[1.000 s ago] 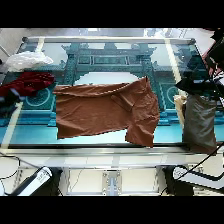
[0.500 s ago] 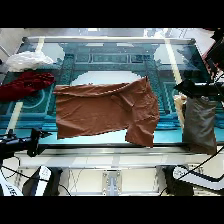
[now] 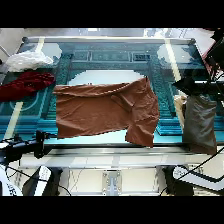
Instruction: Fold the shirts.
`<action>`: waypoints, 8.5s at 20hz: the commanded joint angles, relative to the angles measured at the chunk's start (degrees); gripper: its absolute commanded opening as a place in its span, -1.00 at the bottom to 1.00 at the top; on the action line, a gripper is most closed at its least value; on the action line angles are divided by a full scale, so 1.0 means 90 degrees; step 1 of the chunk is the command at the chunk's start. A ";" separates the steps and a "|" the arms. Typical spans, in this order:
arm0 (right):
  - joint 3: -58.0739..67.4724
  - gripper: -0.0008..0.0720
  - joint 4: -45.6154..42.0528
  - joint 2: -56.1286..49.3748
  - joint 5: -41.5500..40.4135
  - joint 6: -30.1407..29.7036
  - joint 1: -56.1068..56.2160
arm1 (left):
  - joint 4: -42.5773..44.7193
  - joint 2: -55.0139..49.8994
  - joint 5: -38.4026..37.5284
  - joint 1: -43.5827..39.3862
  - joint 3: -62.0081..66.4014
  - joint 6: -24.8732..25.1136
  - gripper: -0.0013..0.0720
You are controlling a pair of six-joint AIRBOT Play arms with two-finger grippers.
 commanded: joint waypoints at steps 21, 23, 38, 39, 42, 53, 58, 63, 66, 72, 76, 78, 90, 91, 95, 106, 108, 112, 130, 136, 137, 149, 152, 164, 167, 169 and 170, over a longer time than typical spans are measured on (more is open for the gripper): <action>-0.0782 0.27 -0.1744 0.0005 0.0498 0.0483 -0.0039 | -0.1277 -0.1088 0.1994 -0.1540 -0.0102 0.0296 -0.93; -0.1882 0.27 -0.1314 -0.0010 -0.0294 0.0845 -0.0083 | -0.1280 -0.1086 0.1970 -0.1540 -0.0102 0.0301 -0.93; -0.3286 -0.92 0.1290 -0.0967 -0.1651 -0.0374 0.0986 | -0.1887 -0.1081 0.1938 -0.1537 -0.0090 0.1557 -0.93; -0.3286 -0.93 0.1753 -0.0879 -0.1608 -0.0690 0.1042 | -0.2261 -0.1052 0.1817 -0.1518 -0.0015 0.1943 -0.93; -0.3164 -0.94 0.2195 0.0102 -0.0937 -0.1149 0.0901 | -0.2926 -0.0517 0.0607 -0.1122 0.0928 0.2788 -0.94; -0.0933 -0.94 -0.0447 0.6557 0.0187 0.1447 0.0141 | -0.1418 0.1583 -0.1804 -0.0690 0.6824 0.2501 -0.95; 0.1137 -0.94 -0.0906 0.5394 0.0175 0.1445 0.0143 | -0.0172 0.0279 -0.1450 -0.2523 0.9197 0.2091 -0.95; 0.1263 -0.94 -0.0658 0.2878 0.0593 0.0889 0.0274 | 0.2742 -0.2106 -0.1450 -0.4478 0.9335 0.1248 -0.95; 0.1083 -0.94 -0.0687 0.1294 0.0384 0.0534 0.0860 | 0.4252 -0.3597 -0.1426 -0.4714 0.9335 0.0709 -0.95; 0.1103 -0.94 -0.0831 -0.1715 -0.2157 0.0328 0.2169 | 0.4282 -0.5622 0.0568 -0.4857 0.9338 0.0483 -0.95; 0.1583 -0.94 -0.0330 -0.3050 -0.3215 0.0330 0.2484 | 0.4260 -0.6091 0.1105 -0.4947 0.9340 0.0384 -0.94; 0.1906 -0.94 -0.0311 -0.3160 -0.3167 0.0333 0.2480 | 0.4282 -0.6037 0.1137 -0.4945 0.9340 0.0384 -0.94; 0.1496 -0.94 -0.2956 -0.1746 -0.0544 0.0848 0.2431 | 0.4014 -0.3908 0.0447 -0.4974 0.6538 0.0384 -0.94; 0.1239 -0.94 -0.2939 -0.1749 -0.0736 0.0855 0.2450 | 0.3791 -0.3871 0.0629 -0.4996 0.6154 0.0389 -0.94; 0.0464 -0.94 -0.2909 -0.1768 -0.1287 0.0857 0.2458 | 0.3665 -0.3910 0.1387 -0.5008 0.5219 0.0384 -0.94; -0.0158 -0.41 -0.2880 -0.1773 -0.0988 0.0860 0.2458 | 0.3657 -0.4099 0.1018 -0.4966 0.5168 0.0381 -0.13; -0.0049 0.20 -0.3007 -0.1705 -0.0243 0.0950 0.2450 | 0.3655 -0.3866 0.0962 -0.4964 0.5168 0.0381 0.90; 0.0097 0.20 -0.3810 -0.0595 0.0896 0.1022 0.2297 | 0.3823 -0.2166 0.0957 -0.4879 0.5013 0.0384 0.90; -0.4942 0.21 -0.1727 0.1564 0.0916 0.1117 0.0986 | 0.2769 0.2302 0.0253 -0.2880 0.1073 -0.1161 0.76; -0.4981 0.06 -0.1107 0.1331 0.0163 0.1139 0.1775 | 0.2652 0.2271 0.0194 -0.2880 0.1073 -0.1161 0.76; -0.4981 0.06 -0.1107 0.1314 0.0160 0.1195 0.1858 | 0.2654 0.2271 0.0136 -0.2880 0.1073 -0.1163 0.76; -0.4954 -0.92 -0.0097 0.1447 0.0119 0.0483 0.1868 | 0.2164 0.2242 -0.1365 -0.1586 0.0714 -0.2089 0.65; -0.4954 -0.92 -0.0075 0.1447 0.0107 0.0345 0.1870 | 0.1426 0.2072 -0.1253 -0.0600 -0.0010 -0.1841 0.64; -0.4954 -0.92 0.0857 0.1447 0.0143 -0.0134 0.1868 | 0.0967 0.0267 0.0002 -0.0153 -0.0129 -0.1345 0.42; -0.4954 -0.92 0.0920 0.1447 0.0151 -0.0131 0.1868 | 0.0282 0.0124 0.0471 -0.0155 -0.0129 -0.1052 0.33; -0.4954 -0.92 0.0984 0.1447 0.0165 -0.0131 0.1868 | 0.0291 -0.0070 0.0554 -0.0155 -0.0129 -0.0874 0.33; -0.4954 -0.92 0.1052 0.1447 0.0177 -0.0134 0.1868 | 0.0299 -0.0206 0.0546 -0.0155 -0.0129 -0.0780 0.33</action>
